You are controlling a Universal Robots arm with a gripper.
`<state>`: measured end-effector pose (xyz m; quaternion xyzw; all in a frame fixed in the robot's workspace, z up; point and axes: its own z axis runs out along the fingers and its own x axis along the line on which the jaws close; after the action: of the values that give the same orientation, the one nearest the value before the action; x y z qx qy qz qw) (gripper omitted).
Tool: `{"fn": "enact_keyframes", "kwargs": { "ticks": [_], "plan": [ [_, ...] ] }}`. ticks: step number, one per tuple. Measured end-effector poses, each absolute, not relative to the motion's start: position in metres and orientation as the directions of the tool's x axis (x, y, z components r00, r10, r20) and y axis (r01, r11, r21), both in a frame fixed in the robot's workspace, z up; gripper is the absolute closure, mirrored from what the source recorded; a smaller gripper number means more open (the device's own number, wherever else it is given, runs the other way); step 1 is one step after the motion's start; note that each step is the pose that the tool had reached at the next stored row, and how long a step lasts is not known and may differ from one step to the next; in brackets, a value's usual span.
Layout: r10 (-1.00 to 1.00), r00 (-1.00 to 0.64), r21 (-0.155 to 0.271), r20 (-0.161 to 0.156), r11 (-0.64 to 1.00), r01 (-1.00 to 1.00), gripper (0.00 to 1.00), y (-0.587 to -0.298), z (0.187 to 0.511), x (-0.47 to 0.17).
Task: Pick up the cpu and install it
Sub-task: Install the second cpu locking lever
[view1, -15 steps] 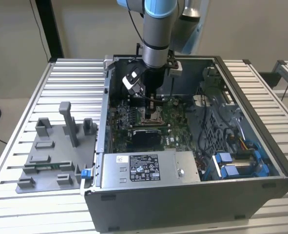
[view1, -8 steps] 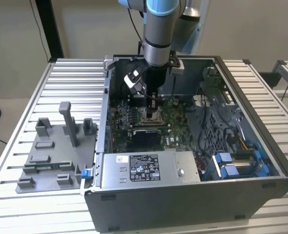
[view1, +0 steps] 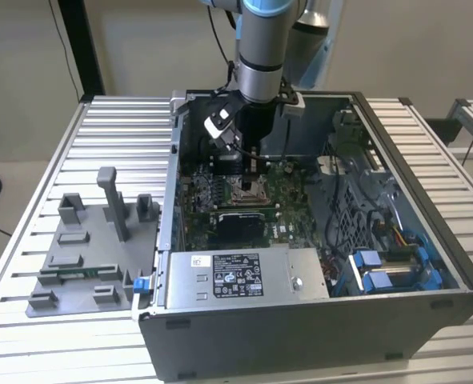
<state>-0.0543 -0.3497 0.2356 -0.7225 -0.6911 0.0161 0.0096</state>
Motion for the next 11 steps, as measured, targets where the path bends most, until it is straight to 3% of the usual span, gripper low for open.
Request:
{"fn": "enact_keyframes", "kwargs": {
  "ticks": [11],
  "plan": [
    [0.999, 0.044, -0.036, -0.01, -0.045, 0.998, 1.0, -0.352, 0.236, -0.03]
  ]
}}
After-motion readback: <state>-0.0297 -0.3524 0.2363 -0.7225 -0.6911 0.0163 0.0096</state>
